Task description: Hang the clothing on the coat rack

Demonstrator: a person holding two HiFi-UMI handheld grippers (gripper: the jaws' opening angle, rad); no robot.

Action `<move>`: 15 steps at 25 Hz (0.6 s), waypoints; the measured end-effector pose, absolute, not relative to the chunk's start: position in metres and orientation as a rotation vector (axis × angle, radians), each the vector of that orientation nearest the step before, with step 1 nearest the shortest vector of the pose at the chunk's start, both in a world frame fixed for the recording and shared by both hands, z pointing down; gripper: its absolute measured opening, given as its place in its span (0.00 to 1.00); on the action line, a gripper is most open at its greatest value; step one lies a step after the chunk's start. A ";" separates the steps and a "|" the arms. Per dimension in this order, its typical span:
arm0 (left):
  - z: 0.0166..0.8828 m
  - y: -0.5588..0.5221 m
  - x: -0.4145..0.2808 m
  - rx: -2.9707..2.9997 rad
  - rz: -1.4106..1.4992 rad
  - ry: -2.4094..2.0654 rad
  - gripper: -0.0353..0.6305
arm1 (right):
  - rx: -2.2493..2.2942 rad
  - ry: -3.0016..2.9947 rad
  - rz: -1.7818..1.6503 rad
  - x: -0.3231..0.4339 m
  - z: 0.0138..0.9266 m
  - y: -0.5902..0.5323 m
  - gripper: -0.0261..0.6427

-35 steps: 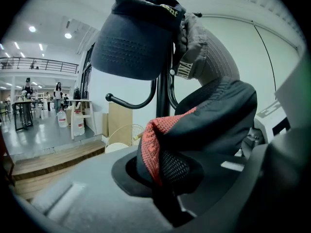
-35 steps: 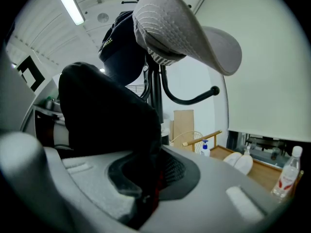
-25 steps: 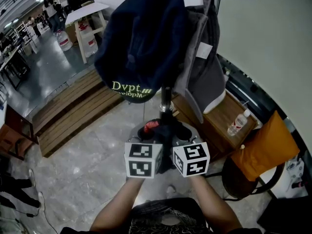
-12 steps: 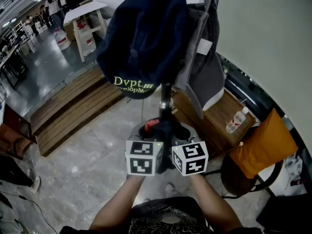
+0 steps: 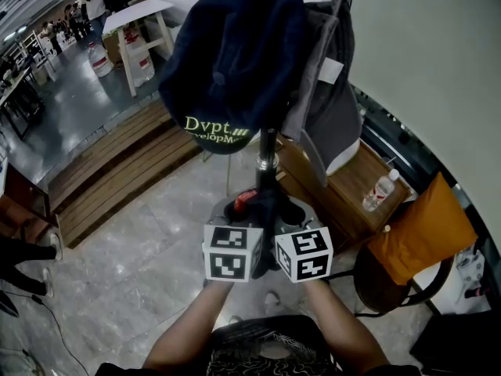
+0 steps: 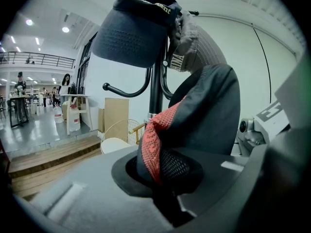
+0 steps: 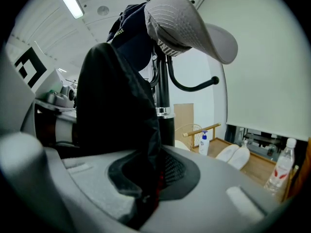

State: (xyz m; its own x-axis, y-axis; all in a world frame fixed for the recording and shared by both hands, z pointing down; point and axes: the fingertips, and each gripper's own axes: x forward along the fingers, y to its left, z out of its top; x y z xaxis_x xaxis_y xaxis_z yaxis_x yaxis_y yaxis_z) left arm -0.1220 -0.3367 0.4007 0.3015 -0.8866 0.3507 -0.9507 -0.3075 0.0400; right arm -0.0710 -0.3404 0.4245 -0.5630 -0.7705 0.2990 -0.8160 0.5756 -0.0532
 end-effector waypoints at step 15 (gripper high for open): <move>0.406 -0.328 -0.120 2.325 0.395 -1.675 0.10 | 1.320 -2.537 0.266 -0.070 0.431 -0.328 0.08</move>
State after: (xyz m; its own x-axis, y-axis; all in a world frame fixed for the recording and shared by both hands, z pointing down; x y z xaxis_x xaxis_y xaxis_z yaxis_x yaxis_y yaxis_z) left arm -0.1202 -0.3280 0.4065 0.3030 -0.8828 0.3589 -0.9501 -0.3090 0.0420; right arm -0.0705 -0.3278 0.4306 -0.5491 -0.7725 0.3190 -0.8218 0.5685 -0.0380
